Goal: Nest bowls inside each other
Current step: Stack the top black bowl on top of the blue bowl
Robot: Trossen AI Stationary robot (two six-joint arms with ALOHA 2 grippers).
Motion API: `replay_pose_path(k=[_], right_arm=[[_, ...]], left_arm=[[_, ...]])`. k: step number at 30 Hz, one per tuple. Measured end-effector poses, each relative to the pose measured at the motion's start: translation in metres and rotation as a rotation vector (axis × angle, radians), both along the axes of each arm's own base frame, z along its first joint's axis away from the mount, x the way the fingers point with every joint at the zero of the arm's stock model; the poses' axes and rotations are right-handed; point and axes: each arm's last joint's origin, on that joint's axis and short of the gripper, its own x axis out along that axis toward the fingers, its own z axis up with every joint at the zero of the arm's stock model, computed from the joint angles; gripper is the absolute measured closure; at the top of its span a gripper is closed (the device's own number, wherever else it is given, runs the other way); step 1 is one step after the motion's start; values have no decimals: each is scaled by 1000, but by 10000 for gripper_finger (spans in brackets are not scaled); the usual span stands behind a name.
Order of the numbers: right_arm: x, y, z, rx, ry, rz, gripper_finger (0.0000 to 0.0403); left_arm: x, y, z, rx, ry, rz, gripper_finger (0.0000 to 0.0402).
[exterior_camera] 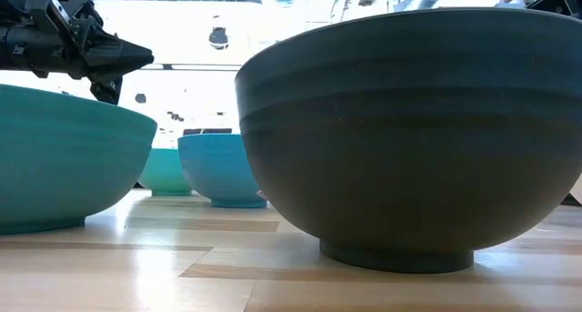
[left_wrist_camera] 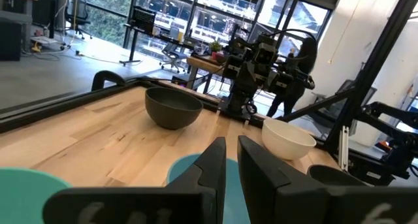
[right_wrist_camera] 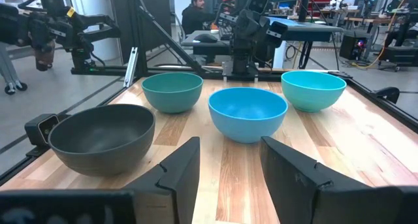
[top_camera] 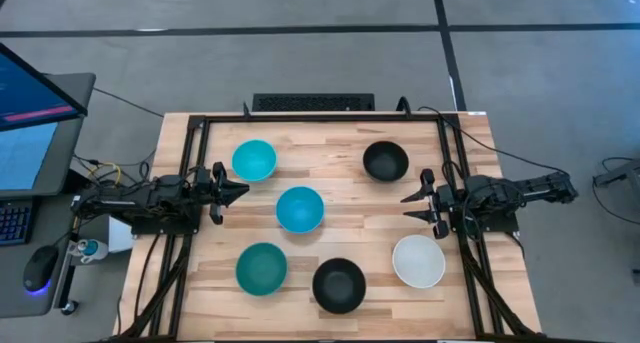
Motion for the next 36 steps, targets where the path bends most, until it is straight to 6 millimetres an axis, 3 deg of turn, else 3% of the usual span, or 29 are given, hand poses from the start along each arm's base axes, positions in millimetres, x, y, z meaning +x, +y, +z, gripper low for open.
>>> replay_pose_path(k=[36], right_arm=[[0, 0, 0, -60, -10, 5, 221]], left_arm=[[0, 0, 0, -125, -23, 3, 371]])
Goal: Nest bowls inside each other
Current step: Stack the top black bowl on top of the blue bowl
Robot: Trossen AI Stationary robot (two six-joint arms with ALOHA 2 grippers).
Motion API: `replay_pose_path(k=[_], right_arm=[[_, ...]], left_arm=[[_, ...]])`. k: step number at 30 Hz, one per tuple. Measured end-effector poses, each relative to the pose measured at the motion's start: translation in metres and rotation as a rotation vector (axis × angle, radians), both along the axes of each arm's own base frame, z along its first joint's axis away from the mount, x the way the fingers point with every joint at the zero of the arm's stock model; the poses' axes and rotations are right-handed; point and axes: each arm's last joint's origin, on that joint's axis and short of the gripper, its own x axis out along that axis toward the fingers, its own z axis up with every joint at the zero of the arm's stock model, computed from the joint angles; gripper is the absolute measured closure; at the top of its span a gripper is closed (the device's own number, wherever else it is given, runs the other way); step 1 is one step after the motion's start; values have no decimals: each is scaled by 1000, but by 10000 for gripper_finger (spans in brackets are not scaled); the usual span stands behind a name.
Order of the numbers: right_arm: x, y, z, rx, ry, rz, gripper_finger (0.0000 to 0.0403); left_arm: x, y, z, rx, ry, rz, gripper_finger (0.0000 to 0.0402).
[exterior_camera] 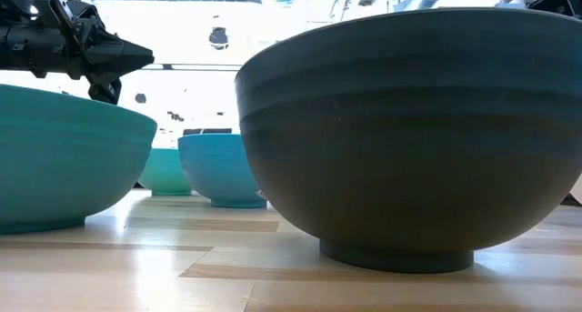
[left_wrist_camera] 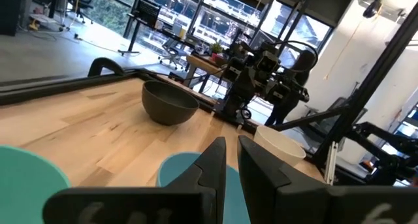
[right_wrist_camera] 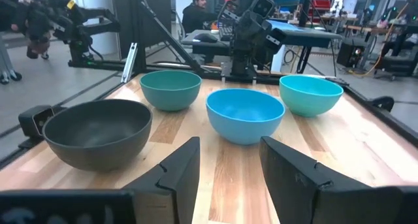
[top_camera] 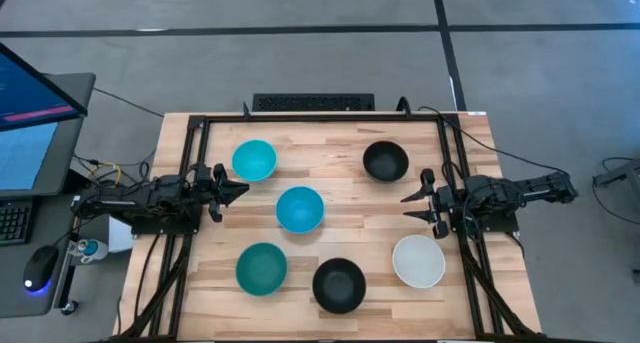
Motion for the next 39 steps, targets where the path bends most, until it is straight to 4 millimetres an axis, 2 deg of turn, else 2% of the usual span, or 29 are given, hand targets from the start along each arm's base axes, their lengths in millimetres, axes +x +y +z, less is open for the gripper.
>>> replay_pose_path(k=[12, 30, 34, 39], right_arm=[[0, 0, 0, 16, -4, -1, 221], [0, 0, 2, 794, 88, -76, 221], [1, -4, 6, 960, 24, -165, 221], [1, -4, 7, 974, 17, -163, 221]], left_arm=[[0, 0, 0, -21, -4, -1, 371], [0, 0, 0, -23, -5, -1, 371], [0, 0, 0, -23, -5, -1, 371], [0, 0, 0, -23, -4, -1, 371]])
